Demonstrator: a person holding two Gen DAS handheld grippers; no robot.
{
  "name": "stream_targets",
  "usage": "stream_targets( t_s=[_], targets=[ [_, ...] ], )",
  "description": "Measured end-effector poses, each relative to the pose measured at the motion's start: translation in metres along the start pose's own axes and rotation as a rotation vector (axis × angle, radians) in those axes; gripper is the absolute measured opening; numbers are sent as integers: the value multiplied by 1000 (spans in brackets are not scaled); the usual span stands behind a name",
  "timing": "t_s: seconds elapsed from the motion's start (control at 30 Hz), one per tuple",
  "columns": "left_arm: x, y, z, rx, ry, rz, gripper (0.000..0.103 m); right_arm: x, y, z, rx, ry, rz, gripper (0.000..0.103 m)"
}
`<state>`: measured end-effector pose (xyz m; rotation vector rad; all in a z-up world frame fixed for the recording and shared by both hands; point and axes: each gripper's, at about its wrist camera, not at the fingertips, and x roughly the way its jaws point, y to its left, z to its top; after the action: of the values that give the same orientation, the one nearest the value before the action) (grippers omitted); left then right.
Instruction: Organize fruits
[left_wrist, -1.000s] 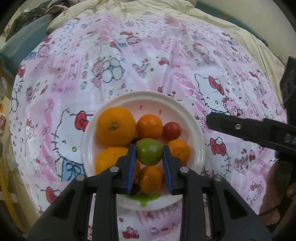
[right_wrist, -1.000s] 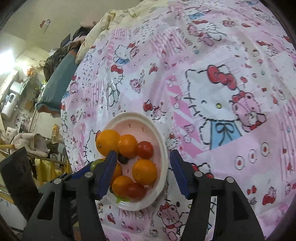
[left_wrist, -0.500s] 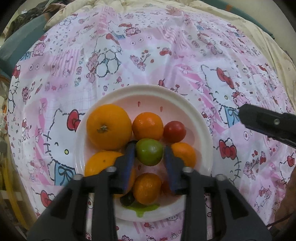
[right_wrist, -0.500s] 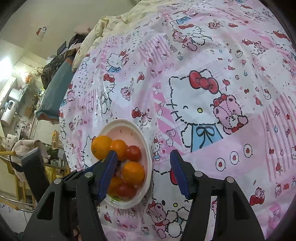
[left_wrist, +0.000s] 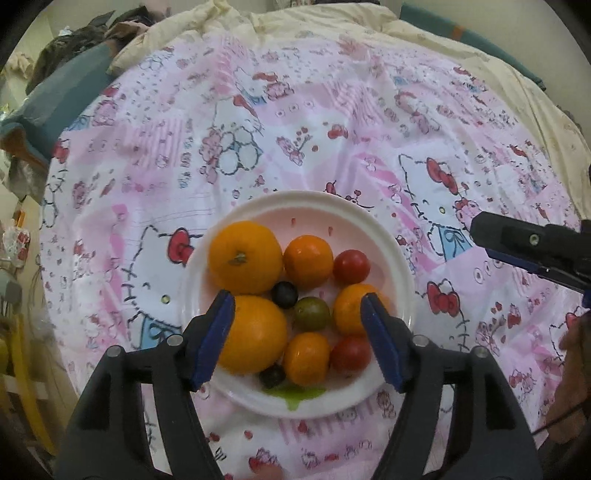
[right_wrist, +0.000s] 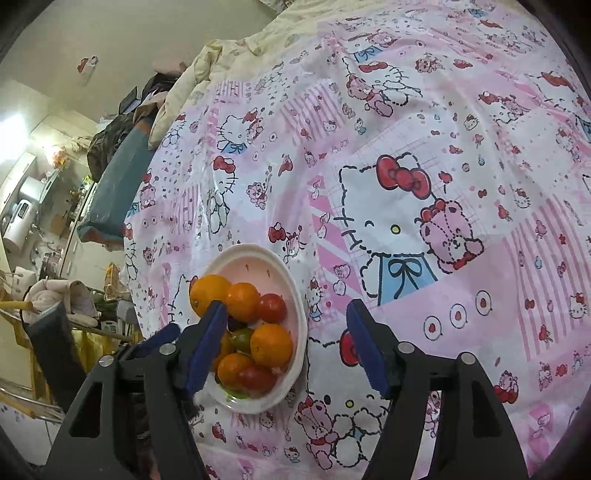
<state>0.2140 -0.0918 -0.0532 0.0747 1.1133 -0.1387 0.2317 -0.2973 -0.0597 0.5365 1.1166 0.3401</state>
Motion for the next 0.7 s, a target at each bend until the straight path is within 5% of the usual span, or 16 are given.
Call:
stream_targets(
  t_s=[0.37, 0.7],
  targets=[
    [-67, 38, -37, -104, -109, 1, 68, -35, 45, -39, -148, -56, -46, 87],
    [-109, 71, -91, -176, -148, 7, 75, -48, 62, -97, -204, -60, -81, 88]
  ],
)
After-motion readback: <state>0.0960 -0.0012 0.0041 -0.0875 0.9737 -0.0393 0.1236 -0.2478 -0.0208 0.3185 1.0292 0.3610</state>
